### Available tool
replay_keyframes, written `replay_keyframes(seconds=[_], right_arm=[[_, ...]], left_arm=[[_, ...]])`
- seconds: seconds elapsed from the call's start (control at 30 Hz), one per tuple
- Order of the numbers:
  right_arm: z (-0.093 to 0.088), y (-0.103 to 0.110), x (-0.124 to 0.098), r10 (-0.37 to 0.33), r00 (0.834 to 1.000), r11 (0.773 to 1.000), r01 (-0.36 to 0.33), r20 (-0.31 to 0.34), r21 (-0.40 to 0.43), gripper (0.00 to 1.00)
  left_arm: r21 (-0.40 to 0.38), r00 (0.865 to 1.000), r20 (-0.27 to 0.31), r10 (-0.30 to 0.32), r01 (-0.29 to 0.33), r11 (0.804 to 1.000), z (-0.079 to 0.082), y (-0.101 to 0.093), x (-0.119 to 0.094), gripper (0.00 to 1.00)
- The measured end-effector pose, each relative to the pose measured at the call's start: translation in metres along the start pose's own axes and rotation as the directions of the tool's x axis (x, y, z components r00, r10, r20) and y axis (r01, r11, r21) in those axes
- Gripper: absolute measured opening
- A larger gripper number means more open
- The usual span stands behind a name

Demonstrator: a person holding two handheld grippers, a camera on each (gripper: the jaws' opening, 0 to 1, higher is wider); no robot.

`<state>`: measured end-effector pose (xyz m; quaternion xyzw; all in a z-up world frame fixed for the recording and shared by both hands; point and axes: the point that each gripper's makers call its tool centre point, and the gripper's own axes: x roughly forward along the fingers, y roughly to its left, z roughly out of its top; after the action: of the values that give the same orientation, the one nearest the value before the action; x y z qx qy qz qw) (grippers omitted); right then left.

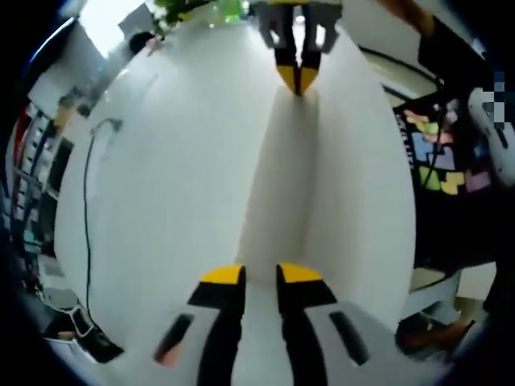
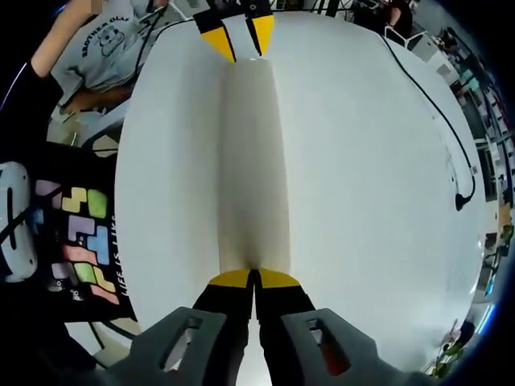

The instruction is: Arrange the utensils inside the cutlery case until each visible utensil rests in its matching compartment.

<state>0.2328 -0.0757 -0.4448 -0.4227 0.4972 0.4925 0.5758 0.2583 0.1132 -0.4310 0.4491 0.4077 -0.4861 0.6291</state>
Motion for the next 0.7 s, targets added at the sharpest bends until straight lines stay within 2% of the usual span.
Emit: replay_keyframes(seconds=[0.1,0.23,0.3,0.43,0.5,0.57,0.7], right_arm=[[0.0,0.0,0.0,0.001,1.0,1.0,-0.001,0.01,0.002,0.0],[0.0,0.0,0.001,0.004,1.0,1.0,-0.004,0.025,0.004,0.0],[0.001,0.0,0.001,0.007,0.999,1.0,-0.007,0.031,0.004,0.0],[0.002,0.0,0.001,0.011,0.999,1.0,-0.012,0.038,0.008,0.0],[0.002,0.001,0.001,0.011,0.999,1.0,-0.011,0.036,0.006,0.0],[0.002,0.001,0.0,0.005,1.0,1.0,-0.005,0.029,0.004,0.0],[0.003,0.001,0.001,-0.012,1.0,1.0,0.012,0.009,-0.009,0.0]], left_arm=[[0.016,0.999,-0.047,-0.018,0.019,1.0,-0.003,-0.004,0.003,0.12],[0.037,0.996,-0.084,-0.019,0.022,0.999,-0.005,-0.005,0.011,0.07],[0.028,0.994,-0.099,-0.041,0.044,0.999,-0.004,-0.007,0.009,0.02],[0.048,0.989,-0.139,-0.057,0.065,0.997,-0.005,-0.008,0.011,0.02],[0.026,0.988,-0.145,-0.048,0.052,0.998,-0.006,-0.004,0.012,0.0],[0.014,0.988,-0.138,-0.065,0.068,0.998,-0.007,-0.006,0.011,0.0],[0.02,0.993,-0.102,-0.063,0.065,0.998,-0.008,-0.008,0.012,0.0]])
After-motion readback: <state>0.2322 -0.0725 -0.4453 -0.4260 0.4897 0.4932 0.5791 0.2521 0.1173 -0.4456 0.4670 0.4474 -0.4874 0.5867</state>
